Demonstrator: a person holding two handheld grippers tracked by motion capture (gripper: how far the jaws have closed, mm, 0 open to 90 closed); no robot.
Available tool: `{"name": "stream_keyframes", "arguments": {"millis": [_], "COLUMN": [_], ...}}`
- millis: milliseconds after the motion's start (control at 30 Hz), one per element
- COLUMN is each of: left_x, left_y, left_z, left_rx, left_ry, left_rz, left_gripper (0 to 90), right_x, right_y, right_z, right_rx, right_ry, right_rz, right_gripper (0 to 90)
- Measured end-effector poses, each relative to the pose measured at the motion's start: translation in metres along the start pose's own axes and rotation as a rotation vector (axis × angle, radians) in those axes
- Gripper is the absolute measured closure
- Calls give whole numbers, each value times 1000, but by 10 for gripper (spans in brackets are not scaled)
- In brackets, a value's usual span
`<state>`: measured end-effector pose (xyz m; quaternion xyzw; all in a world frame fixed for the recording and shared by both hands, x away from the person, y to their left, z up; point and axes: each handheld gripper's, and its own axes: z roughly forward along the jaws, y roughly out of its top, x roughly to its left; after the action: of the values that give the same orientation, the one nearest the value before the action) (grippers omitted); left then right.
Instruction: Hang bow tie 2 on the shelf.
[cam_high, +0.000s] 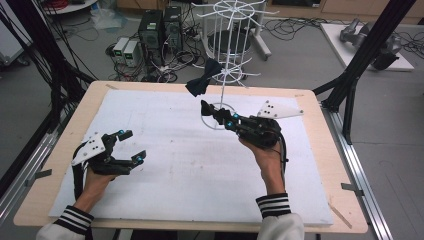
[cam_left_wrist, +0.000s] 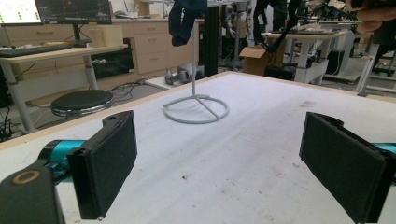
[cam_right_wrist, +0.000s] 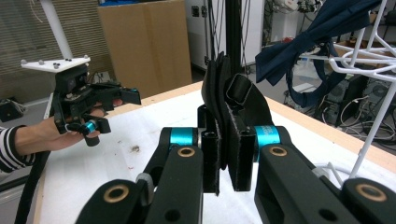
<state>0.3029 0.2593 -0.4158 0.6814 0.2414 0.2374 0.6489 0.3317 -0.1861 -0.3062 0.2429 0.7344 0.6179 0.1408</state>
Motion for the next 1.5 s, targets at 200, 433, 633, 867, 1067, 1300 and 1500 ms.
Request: {"name": "stream_keyframes", "arguments": {"millis": [200, 433, 633, 867, 1067, 1300, 1500], "left_x": [0, -1, -2, -4, -5, -5, -7], "left_y": [-5, -10, -13, -17, -20, -23, -26], "left_z": [-6, -10, -12, -14, -15, -15, -15], "left_rx": [-13, -22, -24, -29, -41, -43, -45], "left_ry": [16, 20, 21, 30, 33, 23, 13], "left_rz": [-9, -9, -4, 5, 4, -1, -5], "left_gripper": [117, 117, 118, 118, 118, 118, 118], "right_x": [-2, -8, -13, -20, -27, -36, -44], "right_y": [8, 15, 21, 28, 31, 37, 41], "right_z": [0, 2, 6, 8, 11, 13, 16], "right_rx": [-6, -14, -9, -10, -7, -13, -5], "right_ry": [-5, -3, -11, -22, -22, -28, -37], "right_rz": [-3, 9, 5, 4, 9, 19, 22], "right_gripper": [857, 857, 856, 857, 856, 856, 856]}}
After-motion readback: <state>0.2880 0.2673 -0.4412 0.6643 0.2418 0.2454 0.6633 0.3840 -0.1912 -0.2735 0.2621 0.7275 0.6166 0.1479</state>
